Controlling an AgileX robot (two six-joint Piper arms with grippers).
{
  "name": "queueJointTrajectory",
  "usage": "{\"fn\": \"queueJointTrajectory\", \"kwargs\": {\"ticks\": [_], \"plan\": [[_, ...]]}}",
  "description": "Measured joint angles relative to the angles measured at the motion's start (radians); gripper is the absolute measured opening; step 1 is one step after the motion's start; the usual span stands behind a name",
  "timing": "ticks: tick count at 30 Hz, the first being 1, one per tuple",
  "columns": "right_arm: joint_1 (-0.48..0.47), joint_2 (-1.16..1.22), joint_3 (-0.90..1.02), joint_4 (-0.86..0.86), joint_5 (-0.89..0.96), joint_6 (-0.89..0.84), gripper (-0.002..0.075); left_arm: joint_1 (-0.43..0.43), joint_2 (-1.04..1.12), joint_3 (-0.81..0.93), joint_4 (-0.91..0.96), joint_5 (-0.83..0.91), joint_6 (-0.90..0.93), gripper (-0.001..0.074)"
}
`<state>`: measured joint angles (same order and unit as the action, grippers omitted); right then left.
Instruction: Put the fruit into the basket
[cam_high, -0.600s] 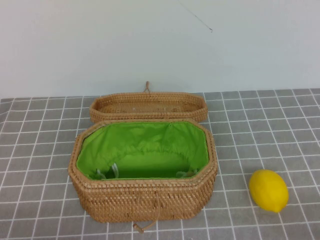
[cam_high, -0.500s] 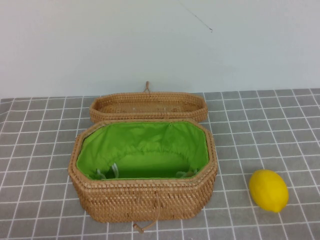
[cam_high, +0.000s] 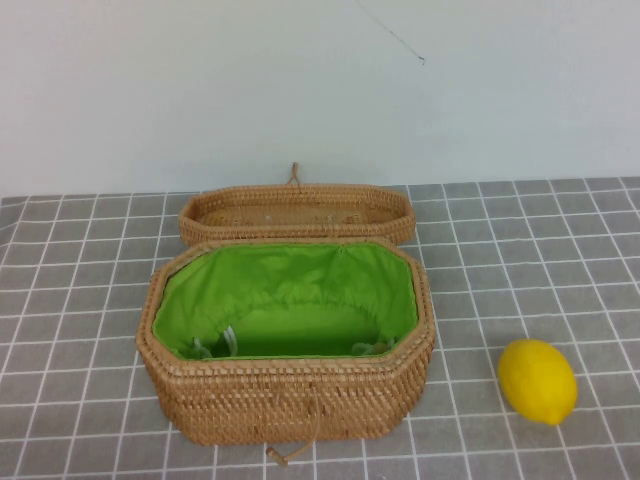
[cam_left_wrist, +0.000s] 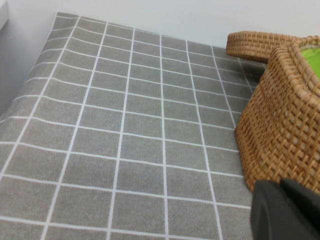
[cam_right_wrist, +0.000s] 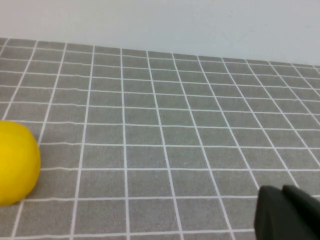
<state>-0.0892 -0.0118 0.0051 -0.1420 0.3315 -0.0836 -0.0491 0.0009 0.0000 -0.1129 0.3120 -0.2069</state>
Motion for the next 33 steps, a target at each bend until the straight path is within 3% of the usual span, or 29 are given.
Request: {"fn": "queueJointTrajectory", "kwargs": {"ticks": [15, 24, 29, 33], "plan": [[0.0, 0.0, 0.0, 0.028, -0.121, 0.013, 0.0, -0.044, 0.0, 0.0, 0.0, 0.0, 0.0, -0.0002], [0.0, 0.0, 0.0, 0.235, -0.464, 0.199, 0.0, -0.044, 0.0, 0.0, 0.0, -0.001, 0.002, -0.0003], [0.0, 0.0, -0.002, 0.246, -0.657, 0.289, 0.0, -0.044, 0.0, 0.0, 0.002, -0.001, 0.002, -0.0003], [0.0, 0.002, -0.052, 0.142, -0.654, 0.399, 0.0, -0.044, -0.001, 0.0, 0.002, -0.002, 0.002, -0.0002]]}}
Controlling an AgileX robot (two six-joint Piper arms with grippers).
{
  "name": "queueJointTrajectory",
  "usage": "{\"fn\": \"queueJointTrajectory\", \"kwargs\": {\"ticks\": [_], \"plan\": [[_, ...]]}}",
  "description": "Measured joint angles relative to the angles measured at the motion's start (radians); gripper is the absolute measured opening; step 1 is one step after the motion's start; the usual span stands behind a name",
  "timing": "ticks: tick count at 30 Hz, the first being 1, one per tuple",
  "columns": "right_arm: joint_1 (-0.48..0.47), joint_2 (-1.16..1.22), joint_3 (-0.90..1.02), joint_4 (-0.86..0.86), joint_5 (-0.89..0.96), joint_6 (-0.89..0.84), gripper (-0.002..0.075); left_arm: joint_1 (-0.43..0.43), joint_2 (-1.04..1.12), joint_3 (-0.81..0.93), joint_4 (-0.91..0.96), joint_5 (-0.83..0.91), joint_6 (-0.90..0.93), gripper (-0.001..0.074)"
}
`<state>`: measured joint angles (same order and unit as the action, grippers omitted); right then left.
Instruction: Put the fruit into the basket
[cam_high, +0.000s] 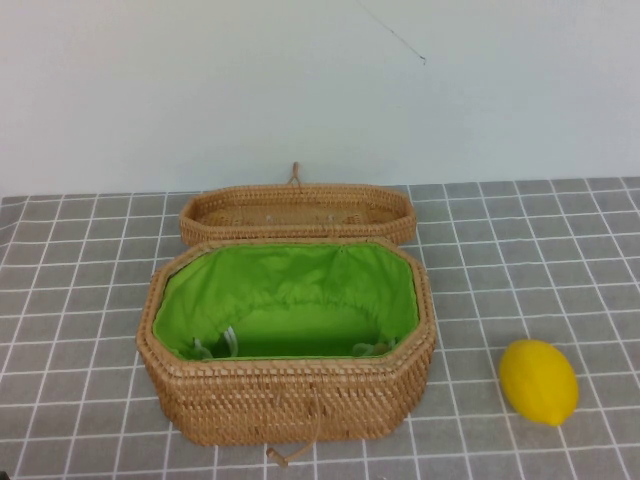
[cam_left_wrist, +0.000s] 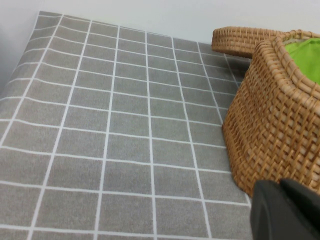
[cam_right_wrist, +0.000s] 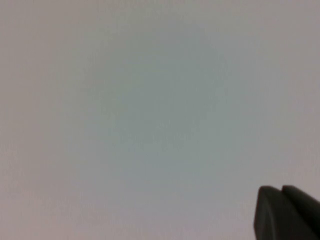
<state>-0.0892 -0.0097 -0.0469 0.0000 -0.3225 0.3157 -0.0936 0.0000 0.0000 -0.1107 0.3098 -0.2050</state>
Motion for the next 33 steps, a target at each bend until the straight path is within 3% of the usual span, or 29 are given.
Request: {"fn": "queueJointTrajectory", "kwargs": {"ticks": [4, 13, 16, 20, 27, 33], "plan": [[0.0, 0.002, -0.158, -0.1, 0.051, 0.06, 0.0, 0.0, 0.001, 0.0, 0.0, -0.002, -0.002, -0.0002], [0.0, 0.395, -0.655, -0.127, 0.669, -0.001, 0.0, 0.0, 0.0, 0.0, 0.0, -0.002, -0.002, -0.0003], [0.0, 0.498, -0.743, -0.15, 0.706, -0.075, 0.0, 0.0, 0.001, 0.0, 0.0, -0.002, -0.002, -0.0003], [0.0, 0.592, -0.784, 0.0, 0.736, -0.172, 0.0, 0.0, 0.001, 0.0, 0.0, -0.002, -0.002, -0.0003], [0.002, 0.903, -0.977, 0.256, 1.171, -0.684, 0.0, 0.0, 0.0, 0.0, 0.0, -0.004, 0.0, -0.0003], [0.136, 1.194, -1.154, 0.278, 1.319, -0.64, 0.0, 0.0, 0.001, 0.0, 0.0, -0.004, 0.0, -0.0003]]}}
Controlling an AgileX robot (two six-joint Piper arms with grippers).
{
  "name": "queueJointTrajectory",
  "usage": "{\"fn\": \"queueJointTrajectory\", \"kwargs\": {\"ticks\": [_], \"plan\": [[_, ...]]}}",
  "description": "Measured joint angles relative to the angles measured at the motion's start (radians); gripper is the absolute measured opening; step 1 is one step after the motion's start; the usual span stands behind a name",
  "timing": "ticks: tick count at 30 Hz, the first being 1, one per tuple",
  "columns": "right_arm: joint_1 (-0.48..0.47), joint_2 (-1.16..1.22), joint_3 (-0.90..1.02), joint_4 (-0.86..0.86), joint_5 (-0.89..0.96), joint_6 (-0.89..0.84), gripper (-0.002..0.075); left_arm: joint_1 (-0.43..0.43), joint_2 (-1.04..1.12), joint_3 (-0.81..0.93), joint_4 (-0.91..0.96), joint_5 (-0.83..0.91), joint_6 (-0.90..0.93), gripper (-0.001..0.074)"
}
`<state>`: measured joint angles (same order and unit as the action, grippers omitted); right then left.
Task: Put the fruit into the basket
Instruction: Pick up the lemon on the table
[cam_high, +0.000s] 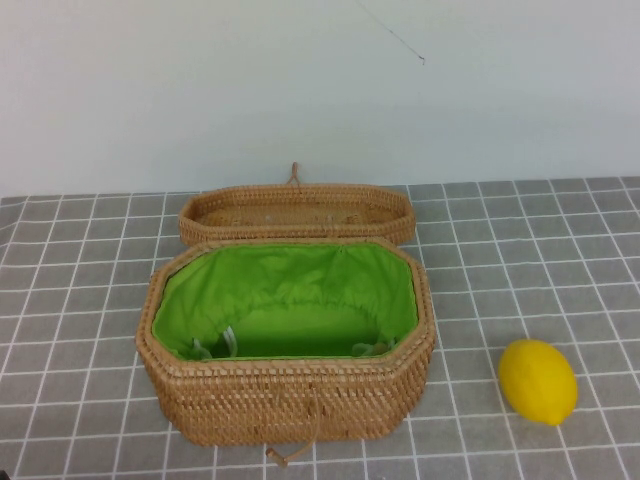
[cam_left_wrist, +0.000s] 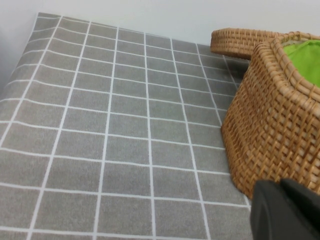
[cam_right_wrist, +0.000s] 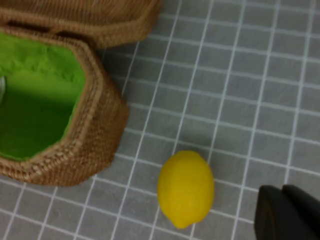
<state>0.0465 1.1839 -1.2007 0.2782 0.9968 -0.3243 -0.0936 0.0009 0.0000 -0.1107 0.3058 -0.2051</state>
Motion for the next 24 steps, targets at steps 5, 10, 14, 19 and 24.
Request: {"fn": "queueJointTrajectory", "kwargs": {"ticks": [5, 10, 14, 19, 24], "plan": [[0.179, 0.176, -0.016, -0.168, 0.0, 0.157, 0.0004, 0.0, 0.0, 0.0, 0.0, 0.0, 0.0, -0.0003], [0.293, 0.339, -0.02, -0.278, 0.0, 0.278, 0.0114, 0.0, -0.001, 0.0, 0.0, 0.0, 0.0, -0.0003], [0.298, 0.429, -0.026, -0.257, -0.006, 0.291, 0.0404, 0.0, -0.001, 0.0, 0.0, 0.0, 0.0, -0.0003], [0.298, 0.52, -0.026, -0.182, -0.01, 0.275, 0.0658, 0.0, 0.0, 0.0, 0.0, 0.0, -0.001, -0.0003], [0.298, 0.59, -0.026, -0.163, -0.078, 0.253, 0.0687, 0.0, -0.001, 0.0, 0.0, 0.0, -0.001, -0.0003]]}}
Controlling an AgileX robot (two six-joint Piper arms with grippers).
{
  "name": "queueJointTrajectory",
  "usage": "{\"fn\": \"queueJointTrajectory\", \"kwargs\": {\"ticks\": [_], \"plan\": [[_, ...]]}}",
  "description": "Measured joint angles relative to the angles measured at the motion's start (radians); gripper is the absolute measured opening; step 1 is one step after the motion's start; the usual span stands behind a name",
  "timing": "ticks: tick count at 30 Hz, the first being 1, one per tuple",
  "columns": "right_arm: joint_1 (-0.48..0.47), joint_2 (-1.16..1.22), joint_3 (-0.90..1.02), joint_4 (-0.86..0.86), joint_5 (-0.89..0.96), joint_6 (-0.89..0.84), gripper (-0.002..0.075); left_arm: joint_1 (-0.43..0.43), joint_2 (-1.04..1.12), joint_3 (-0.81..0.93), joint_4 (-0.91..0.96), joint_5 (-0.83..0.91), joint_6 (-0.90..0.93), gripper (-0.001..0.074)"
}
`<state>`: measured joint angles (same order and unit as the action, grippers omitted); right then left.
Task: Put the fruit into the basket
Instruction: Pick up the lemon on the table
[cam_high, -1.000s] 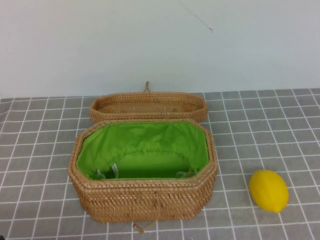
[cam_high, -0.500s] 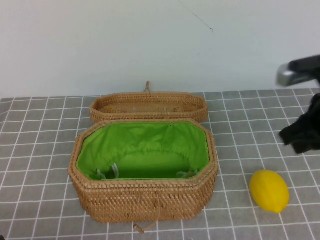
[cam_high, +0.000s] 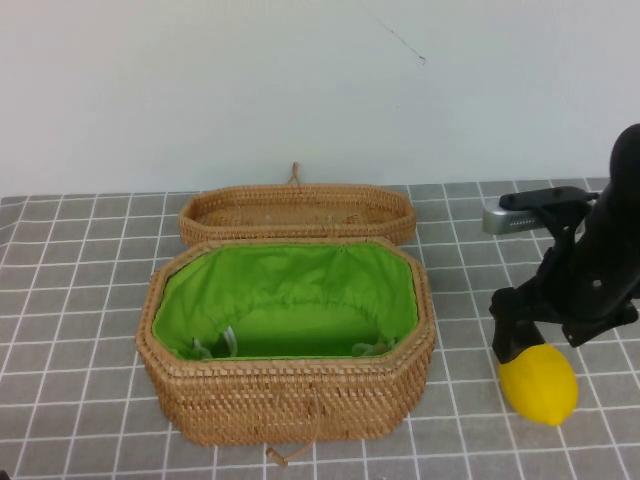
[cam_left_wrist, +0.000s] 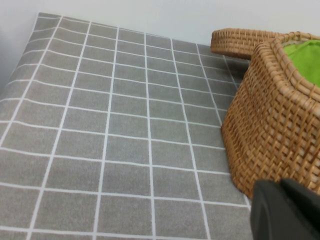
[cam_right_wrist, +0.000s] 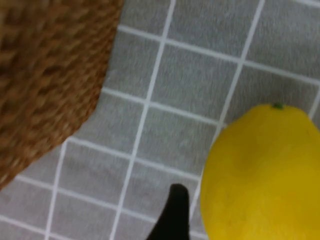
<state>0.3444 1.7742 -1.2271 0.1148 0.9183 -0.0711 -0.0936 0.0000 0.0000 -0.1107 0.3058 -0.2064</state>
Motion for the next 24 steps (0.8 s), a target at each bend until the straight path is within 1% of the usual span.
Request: {"fn": "queueJointTrajectory", "kwargs": {"ticks": [14, 16, 18, 20, 24], "plan": [[0.0, 0.122, 0.0, 0.0, -0.02, -0.024, 0.0689, 0.0, 0.0, 0.0, -0.002, -0.001, 0.0, -0.0003], [0.0, 0.124, 0.0, 0.0, -0.022, -0.024, 0.0661, 0.0, 0.0, 0.0, -0.002, -0.001, 0.0, -0.0003], [0.0, 0.124, 0.0, 0.0, -0.022, -0.024, 0.0593, 0.0, 0.001, 0.0, -0.002, -0.001, 0.0, -0.0003], [0.0, 0.124, 0.0, 0.0, -0.015, -0.024, 0.0546, 0.0, 0.001, 0.0, -0.002, -0.001, 0.0, -0.0003], [0.0, 0.09, -0.048, -0.004, 0.003, -0.068, 0.0533, -0.001, 0.001, 0.0, -0.002, -0.001, 0.0, -0.0003]]}}
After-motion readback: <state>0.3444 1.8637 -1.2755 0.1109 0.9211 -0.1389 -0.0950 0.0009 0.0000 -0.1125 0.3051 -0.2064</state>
